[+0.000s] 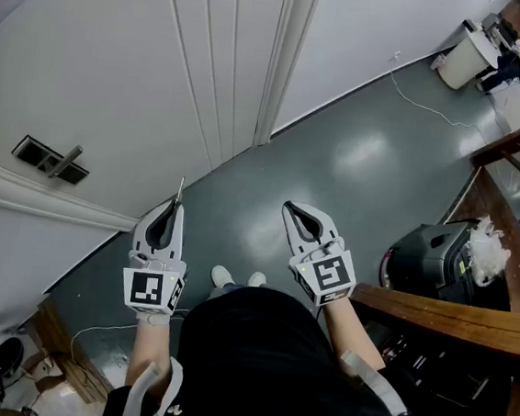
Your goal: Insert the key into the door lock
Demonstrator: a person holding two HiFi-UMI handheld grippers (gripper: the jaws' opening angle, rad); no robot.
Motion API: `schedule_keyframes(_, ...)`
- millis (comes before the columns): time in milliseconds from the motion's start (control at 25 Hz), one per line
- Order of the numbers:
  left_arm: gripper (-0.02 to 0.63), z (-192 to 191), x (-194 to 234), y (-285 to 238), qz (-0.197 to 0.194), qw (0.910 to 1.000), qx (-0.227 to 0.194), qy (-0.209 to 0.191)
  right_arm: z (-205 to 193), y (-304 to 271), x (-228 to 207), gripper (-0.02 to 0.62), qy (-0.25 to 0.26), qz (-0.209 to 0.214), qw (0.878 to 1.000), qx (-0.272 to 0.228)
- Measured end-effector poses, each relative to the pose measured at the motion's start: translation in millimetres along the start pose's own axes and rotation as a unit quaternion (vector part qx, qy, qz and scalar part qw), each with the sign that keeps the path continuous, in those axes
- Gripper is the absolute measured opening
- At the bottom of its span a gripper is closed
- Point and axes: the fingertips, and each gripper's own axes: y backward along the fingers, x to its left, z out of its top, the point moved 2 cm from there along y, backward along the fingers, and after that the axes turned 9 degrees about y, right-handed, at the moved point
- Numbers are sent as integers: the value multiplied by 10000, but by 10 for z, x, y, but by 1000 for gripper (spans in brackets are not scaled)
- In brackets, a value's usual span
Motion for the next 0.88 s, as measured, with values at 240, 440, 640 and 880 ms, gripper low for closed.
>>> schedule_keyframes(240, 25, 16, 243, 54, 18, 10000, 19, 31, 88, -233, 157, 15, -35, 39, 10000, 44)
schedule_keyframes(440, 25, -43, 497, 138, 67, 9999, -12, 112, 171, -456, 313, 17, -5, 93, 10000, 11)
schedule_keyframes(640, 25, -149, 790, 213, 184, 9996, 82, 183, 187, -675, 419, 17, -273, 66, 9996, -15)
schedule_keyframes(880, 25, -191, 1008, 185, 338, 9991, 159, 218, 193, -970, 467, 17, -273, 234, 9993, 32)
